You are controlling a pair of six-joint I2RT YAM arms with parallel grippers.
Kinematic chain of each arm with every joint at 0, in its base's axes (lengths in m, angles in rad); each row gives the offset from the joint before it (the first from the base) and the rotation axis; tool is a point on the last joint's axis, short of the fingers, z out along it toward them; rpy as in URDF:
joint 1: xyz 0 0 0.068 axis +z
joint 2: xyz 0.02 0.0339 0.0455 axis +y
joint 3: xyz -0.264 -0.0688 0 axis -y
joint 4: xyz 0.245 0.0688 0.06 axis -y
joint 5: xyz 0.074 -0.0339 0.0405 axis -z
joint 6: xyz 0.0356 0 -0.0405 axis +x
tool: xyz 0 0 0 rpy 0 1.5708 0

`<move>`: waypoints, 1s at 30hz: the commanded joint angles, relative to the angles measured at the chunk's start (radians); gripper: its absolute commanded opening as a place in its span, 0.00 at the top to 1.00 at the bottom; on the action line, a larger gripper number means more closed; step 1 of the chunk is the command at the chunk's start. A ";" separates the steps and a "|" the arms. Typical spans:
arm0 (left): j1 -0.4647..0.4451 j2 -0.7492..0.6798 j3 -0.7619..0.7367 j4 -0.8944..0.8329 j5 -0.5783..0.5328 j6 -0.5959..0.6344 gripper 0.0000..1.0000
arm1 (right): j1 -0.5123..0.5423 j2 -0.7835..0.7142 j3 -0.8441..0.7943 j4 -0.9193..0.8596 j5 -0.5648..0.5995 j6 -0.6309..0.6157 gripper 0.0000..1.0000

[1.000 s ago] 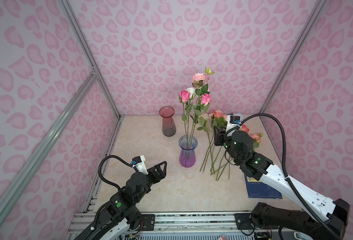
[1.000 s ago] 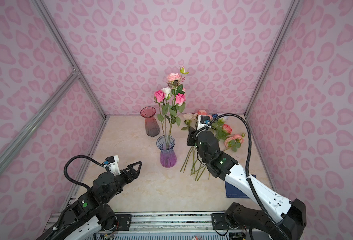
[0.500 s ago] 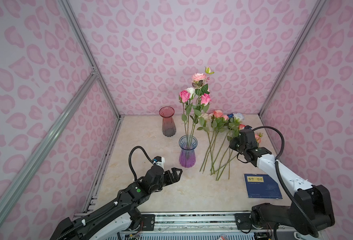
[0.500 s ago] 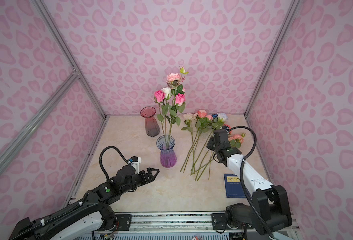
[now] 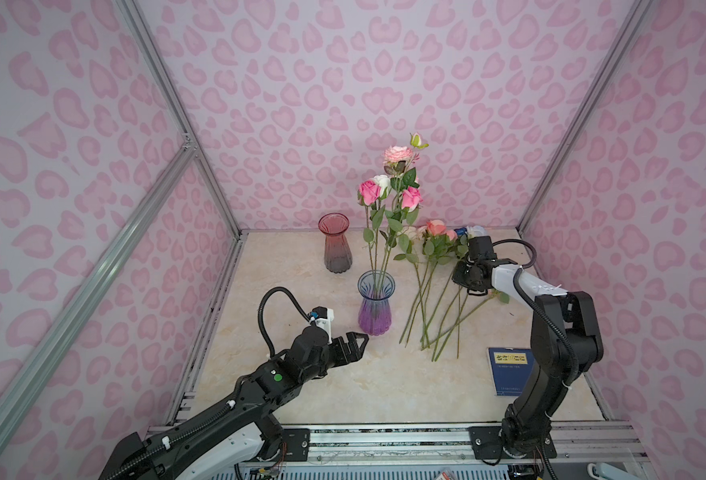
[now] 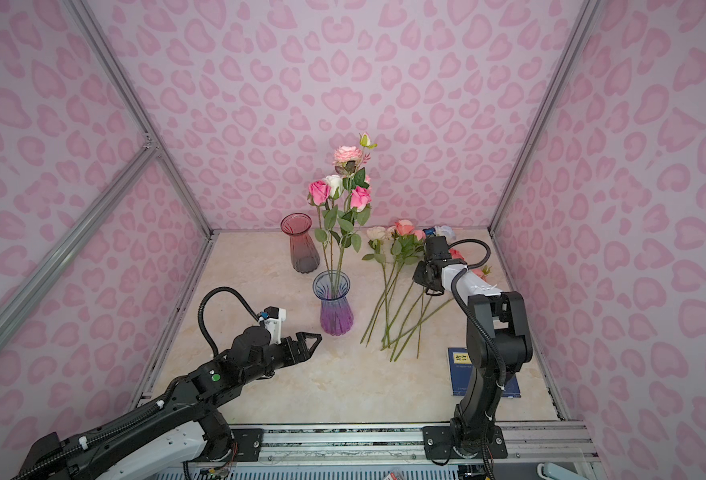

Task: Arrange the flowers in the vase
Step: 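Close the right gripper on a white rose stem in the bunch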

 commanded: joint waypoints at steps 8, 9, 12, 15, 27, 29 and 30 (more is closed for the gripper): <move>-0.001 0.025 0.022 -0.005 -0.027 0.038 0.05 | 0.011 0.122 0.095 0.047 -0.045 0.079 0.74; -0.001 0.028 0.025 -0.007 -0.029 0.039 0.05 | 0.011 0.130 0.105 0.048 -0.049 0.090 0.74; 0.000 0.033 0.032 -0.011 -0.031 0.045 0.05 | 0.014 0.147 0.120 0.046 -0.035 0.109 0.72; -0.002 0.036 0.030 -0.011 -0.038 0.050 0.05 | 0.014 0.154 0.129 0.044 -0.013 0.115 0.70; 0.001 0.033 0.042 -0.025 -0.048 0.057 0.05 | 0.009 0.228 0.224 -0.008 -0.011 0.121 0.74; 0.000 0.032 0.040 -0.026 -0.047 0.057 0.05 | 0.008 0.231 0.219 -0.007 -0.006 0.122 0.74; 0.001 0.030 0.039 -0.023 -0.046 0.056 0.05 | 0.004 0.237 0.221 -0.010 -0.006 0.124 0.74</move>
